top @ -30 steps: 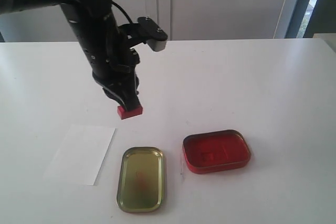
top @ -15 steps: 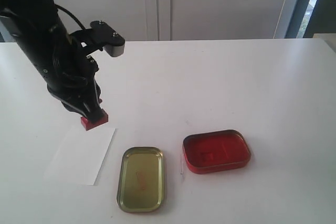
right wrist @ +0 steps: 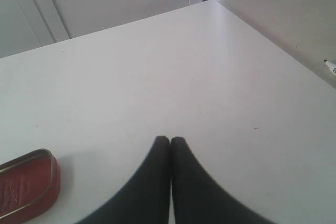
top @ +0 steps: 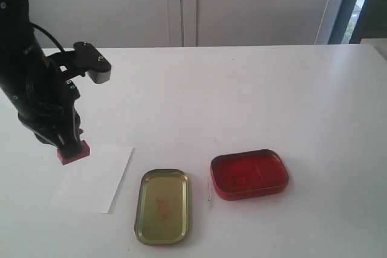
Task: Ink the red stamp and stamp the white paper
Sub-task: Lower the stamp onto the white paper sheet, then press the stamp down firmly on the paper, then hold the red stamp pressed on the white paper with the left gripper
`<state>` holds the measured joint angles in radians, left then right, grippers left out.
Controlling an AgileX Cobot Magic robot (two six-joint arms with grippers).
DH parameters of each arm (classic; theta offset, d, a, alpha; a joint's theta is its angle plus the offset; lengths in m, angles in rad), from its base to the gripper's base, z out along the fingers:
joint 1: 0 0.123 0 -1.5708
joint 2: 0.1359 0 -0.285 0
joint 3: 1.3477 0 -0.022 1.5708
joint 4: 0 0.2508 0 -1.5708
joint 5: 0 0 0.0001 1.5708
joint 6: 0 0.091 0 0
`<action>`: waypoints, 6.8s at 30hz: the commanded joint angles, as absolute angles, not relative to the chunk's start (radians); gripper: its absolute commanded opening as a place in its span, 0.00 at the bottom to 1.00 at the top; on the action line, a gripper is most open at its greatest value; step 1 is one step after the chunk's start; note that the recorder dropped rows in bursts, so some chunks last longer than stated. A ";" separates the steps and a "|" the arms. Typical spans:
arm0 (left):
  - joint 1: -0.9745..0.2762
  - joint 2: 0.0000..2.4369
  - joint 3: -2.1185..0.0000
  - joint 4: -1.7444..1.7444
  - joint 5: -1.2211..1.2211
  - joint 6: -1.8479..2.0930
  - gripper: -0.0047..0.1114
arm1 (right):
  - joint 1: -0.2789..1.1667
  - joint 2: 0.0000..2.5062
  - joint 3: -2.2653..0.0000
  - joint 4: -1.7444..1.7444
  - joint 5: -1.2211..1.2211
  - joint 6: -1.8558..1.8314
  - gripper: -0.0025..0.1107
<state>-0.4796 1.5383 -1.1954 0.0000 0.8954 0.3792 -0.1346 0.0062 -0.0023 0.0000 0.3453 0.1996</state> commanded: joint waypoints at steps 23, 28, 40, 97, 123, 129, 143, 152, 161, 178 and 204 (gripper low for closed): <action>-0.342 1.525 -0.921 -0.311 0.489 0.499 0.04 | -0.139 0.000 0.000 0.000 0.342 0.199 0.02; -0.342 1.527 -0.917 -0.314 0.464 0.499 0.04 | -0.139 0.000 0.000 0.000 0.342 0.199 0.02; -0.342 1.582 -0.917 -0.314 0.432 0.444 0.04 | -0.139 0.000 0.000 0.000 0.342 0.199 0.02; -0.374 1.666 -1.006 -0.088 0.477 -0.006 0.04 | -0.139 0.000 0.000 0.000 0.342 0.199 0.02; -0.374 1.722 -0.996 -0.094 0.403 0.000 0.04 | -0.139 0.000 0.000 0.000 0.342 0.199 0.02; -0.374 1.722 -0.996 -0.094 0.370 0.000 0.04 | -0.139 0.000 0.000 0.000 0.342 0.199 0.02; -0.374 1.817 -0.996 -0.055 0.333 0.000 0.04 | -0.139 0.000 0.000 0.000 0.342 0.199 0.02; -0.374 1.863 -0.996 -0.055 0.371 0.000 0.04 | -0.139 0.000 0.000 0.000 0.342 0.199 0.02; -0.372 1.863 -0.996 -0.055 0.387 0.000 0.04 | -0.139 0.000 0.000 0.000 0.342 0.199 0.02; -0.372 1.899 -0.996 -0.055 0.391 0.000 0.04 | -0.139 0.000 0.000 0.000 0.342 0.199 0.02; -0.372 1.899 -0.996 -0.055 0.411 0.000 0.04 | -0.139 0.000 0.000 0.000 0.342 0.199 0.02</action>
